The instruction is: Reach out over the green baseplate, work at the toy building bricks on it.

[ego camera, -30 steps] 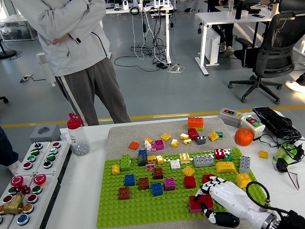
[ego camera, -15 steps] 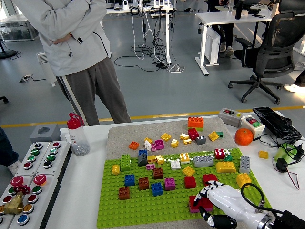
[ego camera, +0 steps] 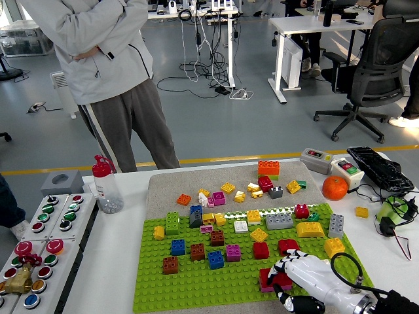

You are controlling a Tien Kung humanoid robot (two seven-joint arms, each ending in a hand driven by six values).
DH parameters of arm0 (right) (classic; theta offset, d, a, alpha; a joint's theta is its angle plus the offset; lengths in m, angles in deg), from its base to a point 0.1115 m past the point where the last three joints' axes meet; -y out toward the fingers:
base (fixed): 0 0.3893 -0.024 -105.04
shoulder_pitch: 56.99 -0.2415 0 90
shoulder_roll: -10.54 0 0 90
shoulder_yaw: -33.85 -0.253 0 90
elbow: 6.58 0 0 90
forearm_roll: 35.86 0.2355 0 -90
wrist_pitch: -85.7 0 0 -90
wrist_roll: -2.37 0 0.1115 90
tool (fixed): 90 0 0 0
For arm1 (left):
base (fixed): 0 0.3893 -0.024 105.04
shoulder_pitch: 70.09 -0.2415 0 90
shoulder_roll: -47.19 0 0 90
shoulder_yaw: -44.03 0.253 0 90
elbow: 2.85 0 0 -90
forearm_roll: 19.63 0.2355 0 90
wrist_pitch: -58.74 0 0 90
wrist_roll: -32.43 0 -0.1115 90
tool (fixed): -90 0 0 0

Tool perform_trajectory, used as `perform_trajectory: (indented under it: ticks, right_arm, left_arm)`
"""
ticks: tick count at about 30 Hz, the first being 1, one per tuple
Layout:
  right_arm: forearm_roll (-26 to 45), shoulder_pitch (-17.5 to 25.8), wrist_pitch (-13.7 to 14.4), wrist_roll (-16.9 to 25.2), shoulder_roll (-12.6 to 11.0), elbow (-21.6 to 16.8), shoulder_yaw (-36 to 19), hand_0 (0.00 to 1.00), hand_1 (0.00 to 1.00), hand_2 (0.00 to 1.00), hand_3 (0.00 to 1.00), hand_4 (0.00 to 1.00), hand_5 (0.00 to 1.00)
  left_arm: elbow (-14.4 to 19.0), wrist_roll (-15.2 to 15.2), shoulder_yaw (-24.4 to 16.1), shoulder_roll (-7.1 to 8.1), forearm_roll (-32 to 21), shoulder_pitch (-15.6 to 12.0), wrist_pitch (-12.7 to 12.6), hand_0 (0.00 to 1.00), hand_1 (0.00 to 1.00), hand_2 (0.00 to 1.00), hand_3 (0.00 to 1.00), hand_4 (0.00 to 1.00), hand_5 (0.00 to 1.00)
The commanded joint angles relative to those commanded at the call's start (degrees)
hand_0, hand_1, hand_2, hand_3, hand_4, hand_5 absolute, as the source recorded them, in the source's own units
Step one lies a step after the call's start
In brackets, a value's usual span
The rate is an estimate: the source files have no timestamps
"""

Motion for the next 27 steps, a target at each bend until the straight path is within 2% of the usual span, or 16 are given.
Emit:
perform_trajectory:
  ticks: [13, 26, 27]
  right_arm:
    - [-0.35, -0.03, -0.09, -0.06, 0.02, -0.14, -0.05, 0.909, 0.763, 0.669, 0.579, 0.263, 0.270]
    - [-0.18, 0.70, 3.20, 2.23, -0.25, -1.46, -3.55, 0.896, 0.760, 0.679, 0.587, 0.265, 0.264]
    - [-0.08, 0.79, 3.54, 2.44, -0.26, -1.54, -3.95, 0.872, 0.750, 0.684, 0.593, 0.268, 0.256]
  left_arm:
    - [0.00, 0.14, 0.12, 0.02, -0.34, -0.05, -0.01, 0.662, 0.608, 0.558, 0.444, 0.240, 0.998]
    - [0.00, 0.24, 0.06, 0.08, -0.46, 0.23, -0.03, 0.663, 0.608, 0.558, 0.446, 0.241, 0.998]
    - [0.00, 0.23, 0.05, 0.08, -0.46, 0.26, -0.03, 0.662, 0.608, 0.558, 0.446, 0.242, 0.998]
